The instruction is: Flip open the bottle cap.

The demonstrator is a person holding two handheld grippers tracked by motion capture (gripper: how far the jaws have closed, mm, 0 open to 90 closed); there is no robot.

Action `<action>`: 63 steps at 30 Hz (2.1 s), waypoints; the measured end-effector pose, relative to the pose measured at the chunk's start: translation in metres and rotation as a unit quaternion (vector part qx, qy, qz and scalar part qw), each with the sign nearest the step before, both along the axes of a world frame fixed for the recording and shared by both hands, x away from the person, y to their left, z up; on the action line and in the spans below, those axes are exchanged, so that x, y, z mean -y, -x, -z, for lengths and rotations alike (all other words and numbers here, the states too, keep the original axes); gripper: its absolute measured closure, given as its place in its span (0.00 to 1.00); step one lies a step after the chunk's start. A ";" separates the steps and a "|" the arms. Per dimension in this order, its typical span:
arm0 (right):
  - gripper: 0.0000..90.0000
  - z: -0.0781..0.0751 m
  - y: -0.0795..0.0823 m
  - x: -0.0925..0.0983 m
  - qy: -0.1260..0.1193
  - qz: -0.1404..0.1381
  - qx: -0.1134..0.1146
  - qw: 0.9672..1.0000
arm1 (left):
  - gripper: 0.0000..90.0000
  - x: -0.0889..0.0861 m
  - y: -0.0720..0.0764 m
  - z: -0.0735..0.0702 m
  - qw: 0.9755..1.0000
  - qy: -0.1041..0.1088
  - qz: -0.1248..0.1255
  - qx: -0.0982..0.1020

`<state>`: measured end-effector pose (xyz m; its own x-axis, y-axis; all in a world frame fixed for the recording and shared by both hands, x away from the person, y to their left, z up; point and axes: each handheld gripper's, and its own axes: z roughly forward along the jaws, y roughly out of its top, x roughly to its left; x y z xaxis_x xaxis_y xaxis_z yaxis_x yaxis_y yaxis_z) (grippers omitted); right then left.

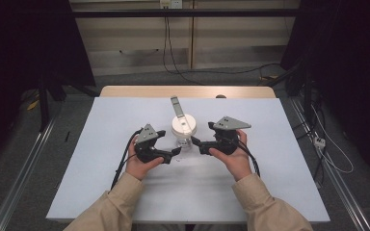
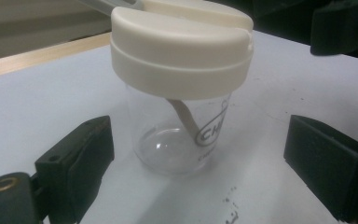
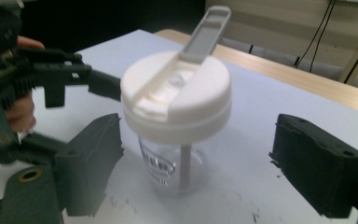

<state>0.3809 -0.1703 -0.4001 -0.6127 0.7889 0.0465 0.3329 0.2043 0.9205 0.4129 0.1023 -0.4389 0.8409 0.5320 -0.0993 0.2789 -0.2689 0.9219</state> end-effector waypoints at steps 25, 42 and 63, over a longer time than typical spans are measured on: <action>0.15 0.038 0.046 0.053 0.009 0.023 -0.021 0.999 | 0.09 -0.048 0.022 0.002 0.999 -0.029 0.011 -0.021; 0.14 0.045 0.066 0.075 0.008 0.036 -0.022 0.999 | 0.09 -0.082 0.034 0.000 0.999 -0.032 -0.008 -0.020; 0.11 0.051 0.083 0.099 0.018 0.051 -0.025 0.998 | 0.09 -0.106 0.041 0.007 0.998 -0.042 -0.025 -0.027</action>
<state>0.2979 -0.2695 -0.4513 -0.5272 0.8485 0.0463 0.3996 0.1995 0.8947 0.3721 0.2088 -0.4456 0.8081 0.5809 -0.0975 0.3424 -0.3286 0.8802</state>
